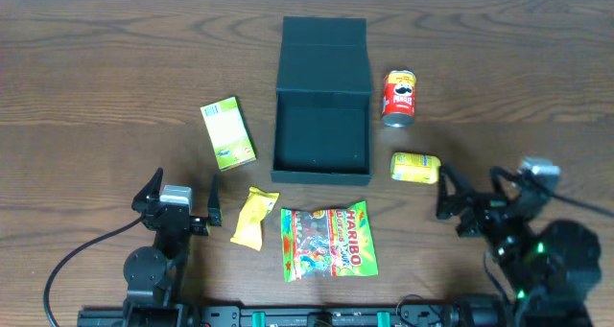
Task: Pack container
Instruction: 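Move the right gripper left and down toward the Haribo gummy bag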
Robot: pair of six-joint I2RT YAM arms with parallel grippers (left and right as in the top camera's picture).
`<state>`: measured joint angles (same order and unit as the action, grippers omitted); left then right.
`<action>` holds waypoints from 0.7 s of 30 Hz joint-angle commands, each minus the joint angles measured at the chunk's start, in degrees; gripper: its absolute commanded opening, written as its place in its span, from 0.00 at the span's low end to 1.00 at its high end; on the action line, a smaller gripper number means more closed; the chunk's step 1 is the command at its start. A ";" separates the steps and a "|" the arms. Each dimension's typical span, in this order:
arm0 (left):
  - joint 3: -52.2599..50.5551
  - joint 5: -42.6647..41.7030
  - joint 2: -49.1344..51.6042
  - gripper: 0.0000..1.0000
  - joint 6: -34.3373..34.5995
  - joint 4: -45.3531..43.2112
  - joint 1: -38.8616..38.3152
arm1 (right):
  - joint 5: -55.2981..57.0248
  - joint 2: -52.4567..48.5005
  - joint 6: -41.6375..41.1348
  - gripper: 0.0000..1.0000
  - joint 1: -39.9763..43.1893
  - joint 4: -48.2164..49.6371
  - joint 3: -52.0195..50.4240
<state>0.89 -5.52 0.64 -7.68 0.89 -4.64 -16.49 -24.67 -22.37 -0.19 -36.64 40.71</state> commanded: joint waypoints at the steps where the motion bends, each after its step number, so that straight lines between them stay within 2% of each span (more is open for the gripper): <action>1: -0.63 -0.28 0.04 0.95 0.00 2.97 0.13 | -12.50 -4.57 -6.75 0.99 0.48 -0.79 1.46; 6: -0.63 -0.28 0.04 0.95 0.00 2.97 0.13 | -16.28 -8.00 -15.98 0.99 0.48 -1.73 1.46; 12: -0.63 -0.28 0.04 0.95 0.00 2.97 0.13 | -29.00 -8.33 -18.95 0.99 0.48 -1.25 1.31; 15: -0.63 -0.28 0.04 0.95 0.00 2.97 0.13 | -30.99 -8.35 -21.70 0.99 0.48 -2.14 1.31; 18: -0.63 -0.28 0.04 0.95 0.00 2.97 0.13 | -30.32 -8.33 -22.05 0.97 0.52 -7.37 1.31; 21: -0.63 -0.28 0.04 0.95 0.00 2.97 0.13 | -26.71 -8.33 -27.85 0.98 0.55 -18.10 1.31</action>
<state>0.89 -5.52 0.64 -7.68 0.89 -4.64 -43.97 -33.21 -44.56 -0.19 -50.26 41.43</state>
